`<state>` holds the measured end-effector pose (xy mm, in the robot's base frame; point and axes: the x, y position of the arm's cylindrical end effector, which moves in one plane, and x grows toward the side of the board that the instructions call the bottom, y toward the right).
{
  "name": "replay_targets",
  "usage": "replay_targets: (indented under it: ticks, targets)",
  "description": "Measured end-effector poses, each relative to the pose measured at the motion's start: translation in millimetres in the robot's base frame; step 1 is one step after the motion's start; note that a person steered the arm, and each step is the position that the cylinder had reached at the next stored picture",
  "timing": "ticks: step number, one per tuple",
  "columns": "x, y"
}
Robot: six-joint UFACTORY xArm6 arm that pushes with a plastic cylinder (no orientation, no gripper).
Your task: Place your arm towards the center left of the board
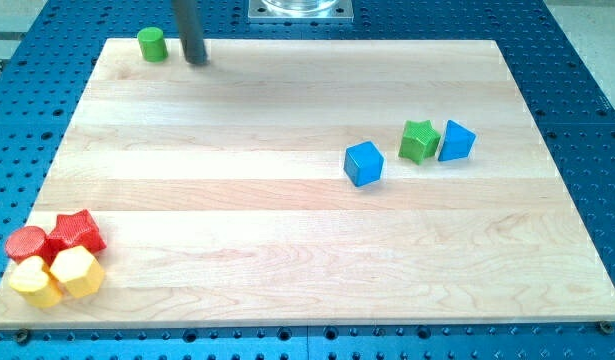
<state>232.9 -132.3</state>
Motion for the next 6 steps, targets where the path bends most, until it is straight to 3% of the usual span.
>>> replay_targets:
  ticks: [3,4,5,6]
  targets:
    - [12.2,130.2]
    - [21.0,82.7]
    - [47.7,-8.6]
    - [108.6,-88.3]
